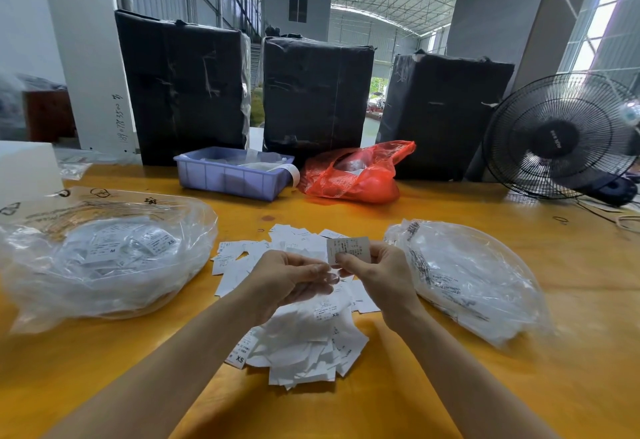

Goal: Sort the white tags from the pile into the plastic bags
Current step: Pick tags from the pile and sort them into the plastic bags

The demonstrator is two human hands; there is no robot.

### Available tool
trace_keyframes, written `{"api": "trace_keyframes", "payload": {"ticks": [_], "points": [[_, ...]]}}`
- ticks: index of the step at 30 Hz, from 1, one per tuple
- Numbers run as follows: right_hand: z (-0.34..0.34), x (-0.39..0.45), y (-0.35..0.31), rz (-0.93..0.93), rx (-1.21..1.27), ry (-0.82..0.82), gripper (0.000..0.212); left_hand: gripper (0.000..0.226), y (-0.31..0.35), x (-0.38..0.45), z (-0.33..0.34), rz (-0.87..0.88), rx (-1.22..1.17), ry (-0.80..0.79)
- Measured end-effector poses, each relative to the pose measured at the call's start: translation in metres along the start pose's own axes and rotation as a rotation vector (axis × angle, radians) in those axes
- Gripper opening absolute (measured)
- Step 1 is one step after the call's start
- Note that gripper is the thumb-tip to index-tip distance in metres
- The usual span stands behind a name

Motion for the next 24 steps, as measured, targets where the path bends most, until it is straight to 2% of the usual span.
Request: {"api": "trace_keyframes", "payload": {"ticks": [4, 9, 14, 17, 20, 22, 24], "points": [[0.003, 0.002, 0.007, 0.043, 0.012, -0.039, 0.010, 0.010, 0.001, -0.001, 0.000, 0.015, -0.022, -0.013], [0.012, 0.000, 0.019, 0.167, 0.047, -0.162, 0.008, 0.009, 0.001, -0.001, 0.000, 0.015, -0.009, 0.003], [0.008, 0.002, 0.034, 0.298, 0.047, -0.161, 0.005, 0.010, 0.002, -0.001, -0.001, 0.017, -0.010, 0.008], [0.010, 0.000, 0.036, 0.328, -0.002, -0.225, 0.006, 0.010, 0.002, -0.001, -0.002, 0.014, -0.012, 0.024], [0.013, -0.001, 0.033, 0.292, -0.052, -0.275, 0.018, 0.010, 0.003, -0.002, -0.002, 0.030, 0.042, 0.030], [0.011, 0.001, 0.028, 0.221, -0.029, -0.248, 0.026, 0.012, 0.003, -0.002, -0.001, 0.041, 0.074, 0.029], [0.010, 0.003, 0.020, 0.122, -0.075, -0.217, 0.024, 0.011, 0.003, -0.002, 0.001, 0.048, 0.064, 0.027]]}}
Point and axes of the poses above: each hand's wrist, its own x-axis towards the middle knuckle, its own z-axis out of the palm, y = z × x, the point moved 9 cm from there along x, towards the middle knuckle, and after that the axes turned 2 degrees about -x, right-handed, at the moved point
